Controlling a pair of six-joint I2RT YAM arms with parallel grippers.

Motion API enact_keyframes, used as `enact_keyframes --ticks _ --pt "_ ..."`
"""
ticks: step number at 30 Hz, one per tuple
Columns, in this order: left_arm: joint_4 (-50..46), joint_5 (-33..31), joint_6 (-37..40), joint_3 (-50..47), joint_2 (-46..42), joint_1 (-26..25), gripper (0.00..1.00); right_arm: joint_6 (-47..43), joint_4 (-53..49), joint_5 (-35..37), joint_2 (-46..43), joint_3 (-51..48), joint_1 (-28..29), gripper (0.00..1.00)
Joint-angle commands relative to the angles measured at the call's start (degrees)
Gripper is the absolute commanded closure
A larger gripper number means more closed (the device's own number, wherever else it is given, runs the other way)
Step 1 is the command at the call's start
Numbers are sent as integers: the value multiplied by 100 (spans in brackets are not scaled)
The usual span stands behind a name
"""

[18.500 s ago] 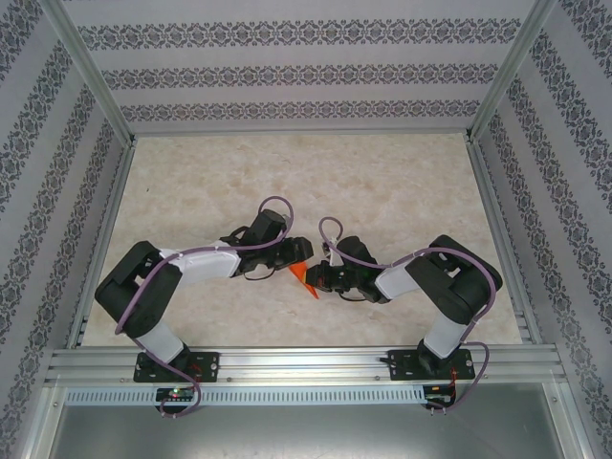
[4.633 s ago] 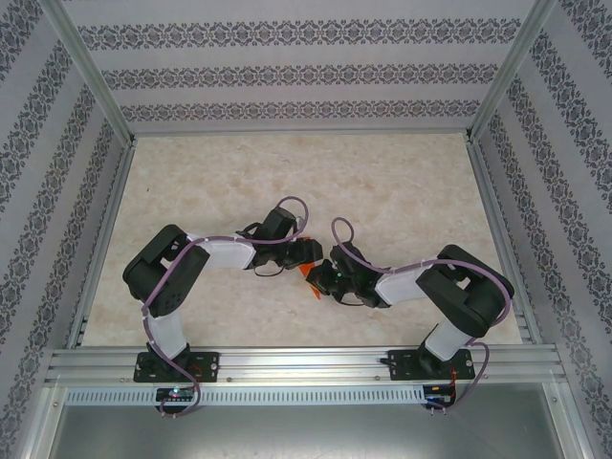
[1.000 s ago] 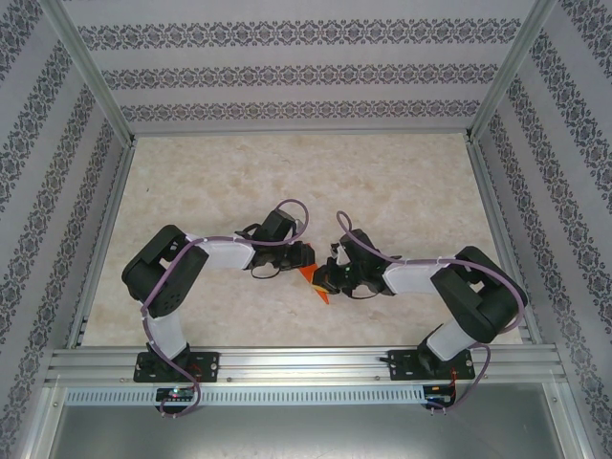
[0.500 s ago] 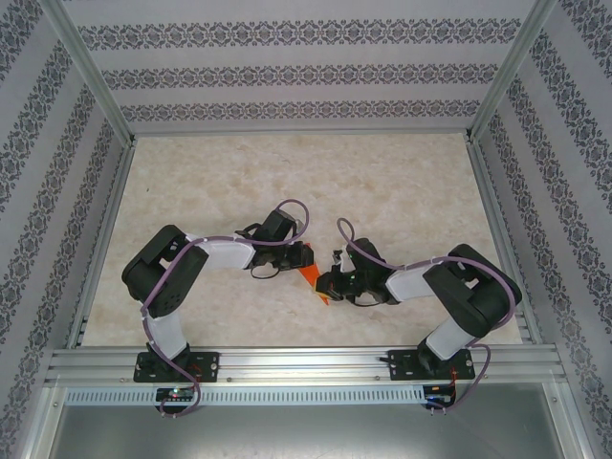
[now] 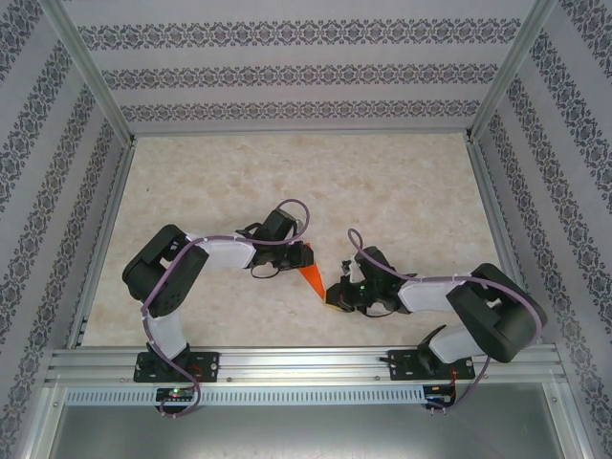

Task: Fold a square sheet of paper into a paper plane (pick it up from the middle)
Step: Fold the wing for the fifth time at the center of the table.

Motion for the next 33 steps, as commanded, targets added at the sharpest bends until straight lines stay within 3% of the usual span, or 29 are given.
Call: enact_keyframes --ticks 1,4,7,12,22,26,30,33 --pt "-546 -382 193 -35 216 -13 73 -444 -1786 568 -231 295 91 88" --pt "-549 -379 243 -11 208 -9 72 -760 -2349 795 -477 951 114 88" --pt "-577 -368 257 17 192 -12 72 -709 -2073 806 -586 1303 79 88" --pt "-569 -346 237 41 196 -15 72 -659 -1587 324 166 1725 121 88" --pt "-536 -270 238 79 194 -15 71 -511 -1177 341 977 1254 323 88" --pt "-411 -178 275 53 99 -20 69 -375 -1166 397 568 841 431 88" --pt "-838 -487 394 264 51 -16 69 -399 -1691 608 -130 789 406 85" --pt "-780 -357 421 311 -7 -16 66 -409 -2038 851 -787 764 262 83"
